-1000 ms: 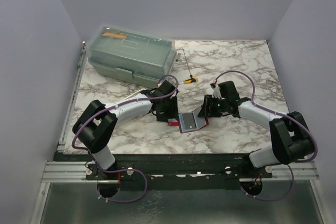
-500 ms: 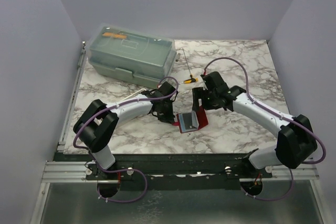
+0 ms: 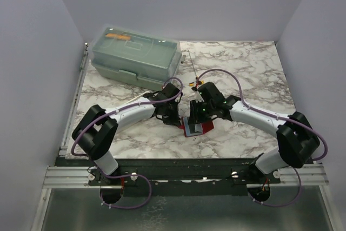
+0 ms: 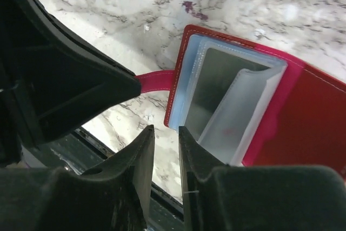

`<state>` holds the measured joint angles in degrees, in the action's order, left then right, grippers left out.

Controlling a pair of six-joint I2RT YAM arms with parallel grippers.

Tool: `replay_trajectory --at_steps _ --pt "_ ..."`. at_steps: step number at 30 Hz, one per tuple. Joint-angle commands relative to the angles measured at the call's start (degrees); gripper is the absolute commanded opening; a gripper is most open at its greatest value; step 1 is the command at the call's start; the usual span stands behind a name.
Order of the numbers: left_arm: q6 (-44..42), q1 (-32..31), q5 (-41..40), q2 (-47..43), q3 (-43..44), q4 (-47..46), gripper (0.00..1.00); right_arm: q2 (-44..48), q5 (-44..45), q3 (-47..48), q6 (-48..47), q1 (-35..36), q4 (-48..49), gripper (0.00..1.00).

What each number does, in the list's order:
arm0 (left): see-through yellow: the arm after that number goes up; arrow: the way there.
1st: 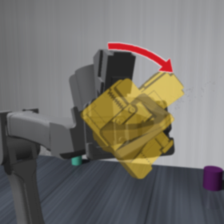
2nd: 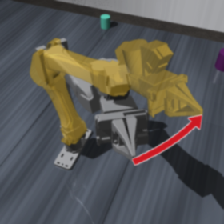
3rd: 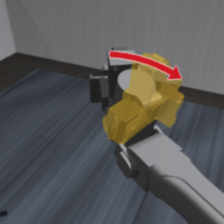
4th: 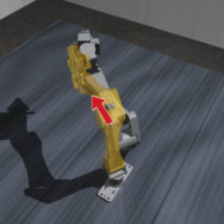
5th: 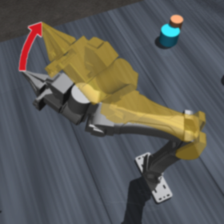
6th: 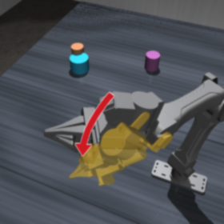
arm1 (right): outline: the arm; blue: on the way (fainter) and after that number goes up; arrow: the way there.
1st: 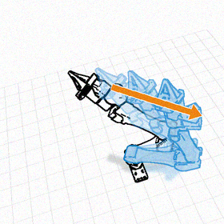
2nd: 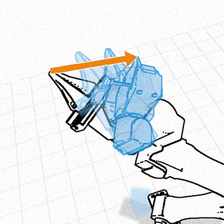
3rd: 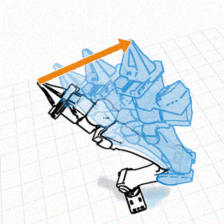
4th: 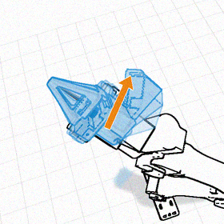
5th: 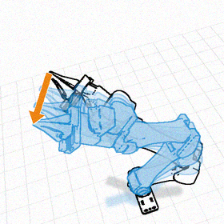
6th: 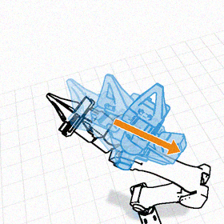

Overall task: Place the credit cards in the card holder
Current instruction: Open the card holder at the center of the board.

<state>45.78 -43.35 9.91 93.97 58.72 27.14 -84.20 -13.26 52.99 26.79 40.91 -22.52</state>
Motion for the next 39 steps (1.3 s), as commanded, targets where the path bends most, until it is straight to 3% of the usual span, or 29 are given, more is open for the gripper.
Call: replay_trajectory --at_steps 1,9,31,39 --pt "0.1 0.08 1.85 -2.6 1.82 0.07 0.0 -2.36 -6.49 -1.48 1.04 0.05 7.63 0.27" --pt "0.61 0.06 2.19 -4.87 3.13 0.15 0.0 -5.01 2.51 -1.98 0.2 0.12 4.42 0.28" --pt "0.97 0.15 3.63 -5.11 4.9 0.49 0.0 -4.62 8.0 -2.77 -0.07 1.3 2.08 0.65" --pt "1.21 0.13 2.56 -6.09 4.78 1.11 0.0 -4.33 17.78 -1.45 2.04 2.24 -2.6 0.59"
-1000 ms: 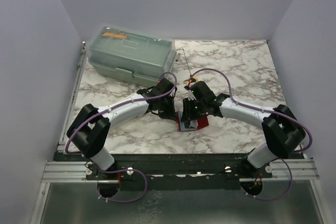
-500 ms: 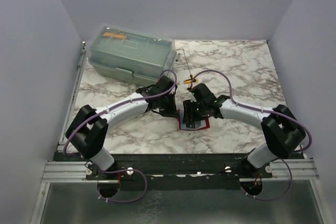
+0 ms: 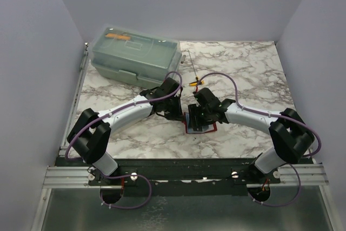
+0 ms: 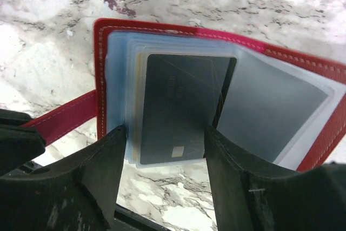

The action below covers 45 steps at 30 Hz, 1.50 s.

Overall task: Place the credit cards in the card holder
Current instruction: Open the card holder at the center of the board.

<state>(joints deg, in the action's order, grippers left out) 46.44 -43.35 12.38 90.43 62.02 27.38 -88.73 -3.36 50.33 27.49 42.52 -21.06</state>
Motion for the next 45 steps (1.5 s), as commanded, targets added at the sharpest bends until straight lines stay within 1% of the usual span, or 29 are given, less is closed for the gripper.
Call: replay_trajectory --at_steps 1,11,18,23,26,30,32,33,34,37,39,40,42,45 --pt "0.58 0.18 -0.1 -2.67 1.44 0.96 0.0 0.61 8.58 1.13 1.58 0.63 -4.34 0.59" --pt "0.35 0.7 -0.78 -1.84 1.26 1.93 0.0 5.79 13.88 0.35 3.46 0.61 -6.86 0.58" --pt "-0.01 0.79 -0.6 -1.62 1.06 2.2 0.0 5.27 17.41 0.36 3.06 0.54 -7.38 0.56" --pt "-0.46 0.98 -0.96 -1.65 0.78 2.9 0.0 4.28 26.05 1.51 4.87 -0.13 -11.44 0.56" --pt "-0.71 1.15 -1.04 -1.4 0.43 3.27 0.0 4.02 31.4 2.4 5.55 -1.55 -14.42 0.59" --pt "-1.23 1.24 -1.04 -0.92 0.21 3.42 0.0 3.9 32.51 2.93 4.44 -4.2 -14.87 0.62" --pt "-1.26 1.29 -1.04 -0.87 0.02 3.46 0.0 3.48 31.6 3.71 2.91 -6.06 -14.75 0.63" --pt "-1.26 1.31 -1.04 -0.87 -0.11 3.45 0.0 3.86 30.2 4.33 1.14 -6.2 -14.23 0.63" --pt "-1.34 1.27 -0.97 -0.86 -0.33 3.42 0.0 5.04 26.98 5.03 -1.15 -6.22 -13.05 0.63" --pt "-1.67 1.3 -0.87 -0.55 -0.79 3.43 0.0 11.06 9.97 3.15 -7.59 -6.21 -4.56 0.63" --pt "-1.8 1.38 -1.03 -0.03 -1.0 3.42 0.0 10.96 0.72 2.4 -8.92 -6.22 -1.57 0.64" --pt "-1.82 1.41 -1.26 0.19 -1.02 3.42 0.0 9.66 -1.85 2.68 -9.28 -6.28 -1.53 0.64" --pt "-1.79 1.38 -1.96 0.78 -1.15 3.5 0.0 6.7 -3.87 3.05 -8.15 -6.23 -1.93 0.62" --pt "-2.01 1.38 -3.63 1.95 -1.57 3.64 0.0 5.39 -3.22 1.72 -5.91 -6.24 0.16 0.58"
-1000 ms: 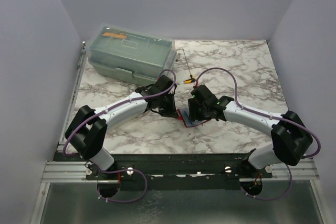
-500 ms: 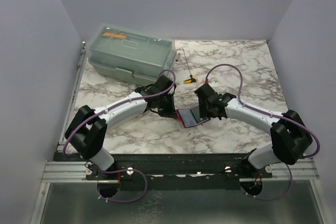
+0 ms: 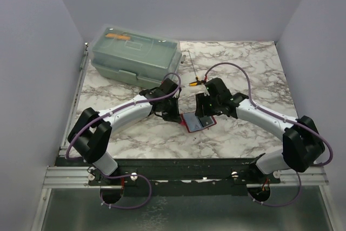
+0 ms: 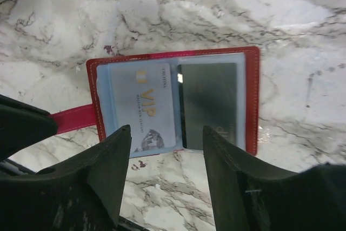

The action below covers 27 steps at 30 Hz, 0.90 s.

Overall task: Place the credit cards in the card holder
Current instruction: Open the card holder at the center of the board.

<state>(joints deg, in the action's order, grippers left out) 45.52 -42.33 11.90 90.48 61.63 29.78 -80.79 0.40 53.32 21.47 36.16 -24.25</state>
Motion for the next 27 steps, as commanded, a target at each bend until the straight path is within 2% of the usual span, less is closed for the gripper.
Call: replay_trajectory --at_steps 1,4,9,27 --pt "-1.18 0.4 -3.86 2.42 -1.3 1.51 0.0 -2.37 -7.77 -2.08 0.59 0.11 4.72 0.56" --pt "-1.54 0.33 -5.19 4.13 -1.38 1.99 0.0 -2.68 -12.38 -3.84 2.22 0.13 9.0 0.51" --pt "-1.83 0.23 -4.73 5.0 -0.9 2.09 0.0 -6.28 -14.2 -4.54 2.48 0.55 11.41 0.52" --pt "-1.84 0.19 -3.69 4.57 -0.24 2.1 0.0 -12.32 2.08 -0.73 -1.04 8.0 5.3 0.67"
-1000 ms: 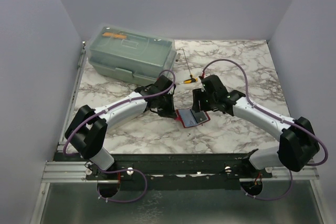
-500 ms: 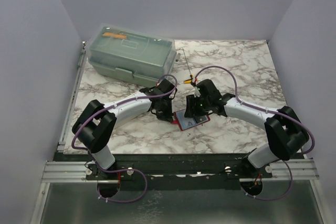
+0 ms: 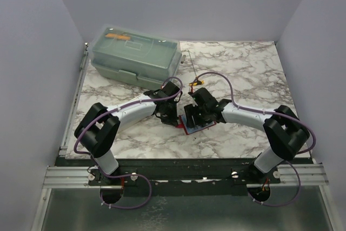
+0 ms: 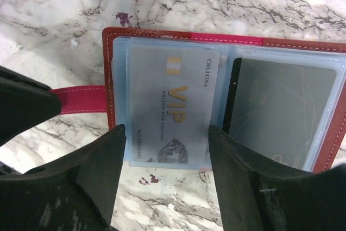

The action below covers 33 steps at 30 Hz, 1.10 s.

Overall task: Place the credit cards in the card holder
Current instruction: Open the card holder at the center of the board.

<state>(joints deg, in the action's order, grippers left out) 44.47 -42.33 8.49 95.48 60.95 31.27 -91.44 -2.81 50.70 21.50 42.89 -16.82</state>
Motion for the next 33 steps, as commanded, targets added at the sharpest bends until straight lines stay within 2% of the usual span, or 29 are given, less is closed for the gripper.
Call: replay_trajectory --at_steps 1,4,17,24,33 --pt "-0.79 0.22 -0.24 -0.55 0.48 0.59 0.0 -1.97 5.65 2.18 -1.03 1.52 -2.28 0.68" --pt "-0.79 0.25 -0.15 -0.97 0.54 0.63 0.0 -3.11 7.27 2.98 -1.18 2.49 -2.87 0.72" --pt "-0.79 0.23 0.28 -1.85 0.68 0.58 0.0 -4.89 12.87 4.4 -0.47 4.13 -5.65 0.73" --pt "-0.79 0.17 0.12 -1.96 0.58 0.64 0.0 -4.21 18.15 5.58 0.63 5.09 -8.22 0.58" --pt "-0.7 0.21 0.03 -2.25 0.25 0.55 0.0 -1.9 21.74 6.4 1.94 5.09 -10.34 0.55"
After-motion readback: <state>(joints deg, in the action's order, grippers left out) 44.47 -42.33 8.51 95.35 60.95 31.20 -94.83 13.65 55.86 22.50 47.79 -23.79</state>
